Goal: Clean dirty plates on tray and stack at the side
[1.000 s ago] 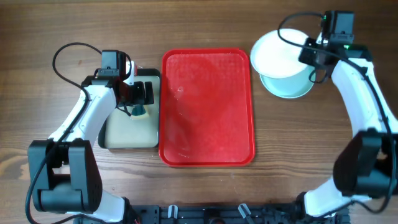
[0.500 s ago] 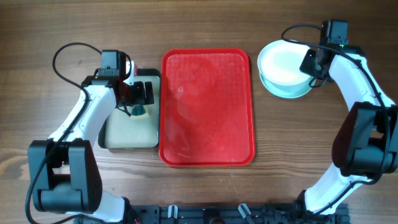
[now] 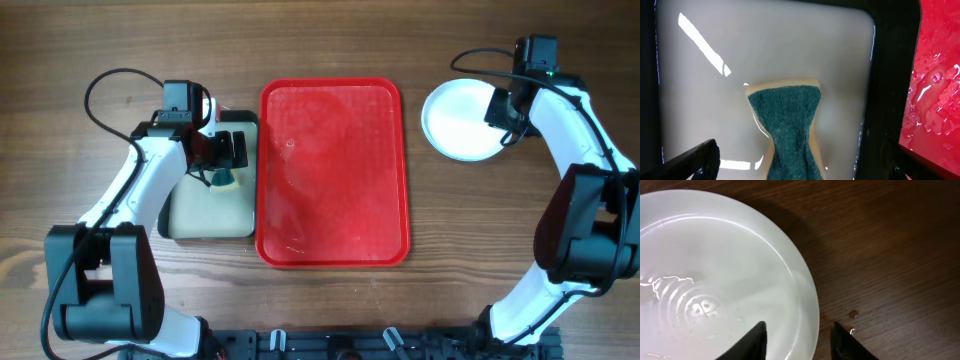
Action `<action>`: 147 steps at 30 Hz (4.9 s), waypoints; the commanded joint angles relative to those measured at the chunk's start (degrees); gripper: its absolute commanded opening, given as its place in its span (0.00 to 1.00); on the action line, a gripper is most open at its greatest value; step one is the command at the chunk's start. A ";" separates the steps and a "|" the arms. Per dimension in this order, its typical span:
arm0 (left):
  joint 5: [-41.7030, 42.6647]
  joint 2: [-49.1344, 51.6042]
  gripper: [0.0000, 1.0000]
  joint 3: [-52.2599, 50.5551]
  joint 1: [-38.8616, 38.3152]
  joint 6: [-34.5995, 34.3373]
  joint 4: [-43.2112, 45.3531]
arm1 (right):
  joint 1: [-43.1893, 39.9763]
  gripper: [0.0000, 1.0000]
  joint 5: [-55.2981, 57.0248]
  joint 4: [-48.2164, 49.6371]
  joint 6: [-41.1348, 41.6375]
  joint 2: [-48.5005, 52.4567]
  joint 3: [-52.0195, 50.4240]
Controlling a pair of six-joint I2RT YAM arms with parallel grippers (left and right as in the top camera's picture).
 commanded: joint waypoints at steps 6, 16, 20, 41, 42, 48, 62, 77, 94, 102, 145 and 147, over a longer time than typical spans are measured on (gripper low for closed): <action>0.26 -0.20 1.00 -0.33 -0.22 0.28 0.04 | -0.13 1.00 -35.12 -0.04 -6.99 0.70 -0.46; 0.26 -0.20 1.00 -0.33 -0.22 0.31 0.04 | -0.13 0.99 -34.64 5.35 -5.81 0.70 -0.46; 0.26 -0.20 1.00 -0.33 -0.22 0.31 0.04 | -0.13 1.00 -34.67 7.50 -5.81 0.70 -0.46; 0.26 -0.20 1.00 -0.33 -0.22 0.31 0.04 | 18.95 1.00 -21.24 7.93 -10.93 -50.73 -0.48; 0.26 -0.20 1.00 -0.33 -0.22 0.28 0.04 | 18.95 0.99 -21.29 7.91 -10.93 -55.41 -0.48; 0.26 -0.20 1.00 -0.33 -0.22 0.31 0.04 | 18.75 1.00 -21.27 4.72 -13.44 -78.38 -5.62; 0.26 -0.20 1.00 -0.33 -0.22 0.31 0.04 | 11.82 1.00 -25.35 65.77 -13.33 -110.64 -74.82; 0.26 -0.20 1.00 -0.33 -0.22 0.28 0.04 | 11.87 1.00 -20.85 42.18 -12.26 -108.37 -80.30; 0.26 -0.20 1.00 -0.33 -0.22 0.31 0.04 | 11.87 0.99 -20.85 42.18 -12.26 -108.32 -80.30; 0.26 -0.20 1.00 -0.33 -0.22 0.31 0.04 | 11.87 1.00 -20.85 42.18 -12.26 -108.32 -80.30; -1.95 -32.33 1.00 -0.33 -0.09 0.33 -2.32 | 11.87 1.00 -20.85 42.18 -12.26 -108.15 -80.30; -2.80 -39.98 1.00 -0.33 -0.09 0.33 -2.34 | 11.87 1.00 -20.85 42.18 -12.26 -108.15 -80.30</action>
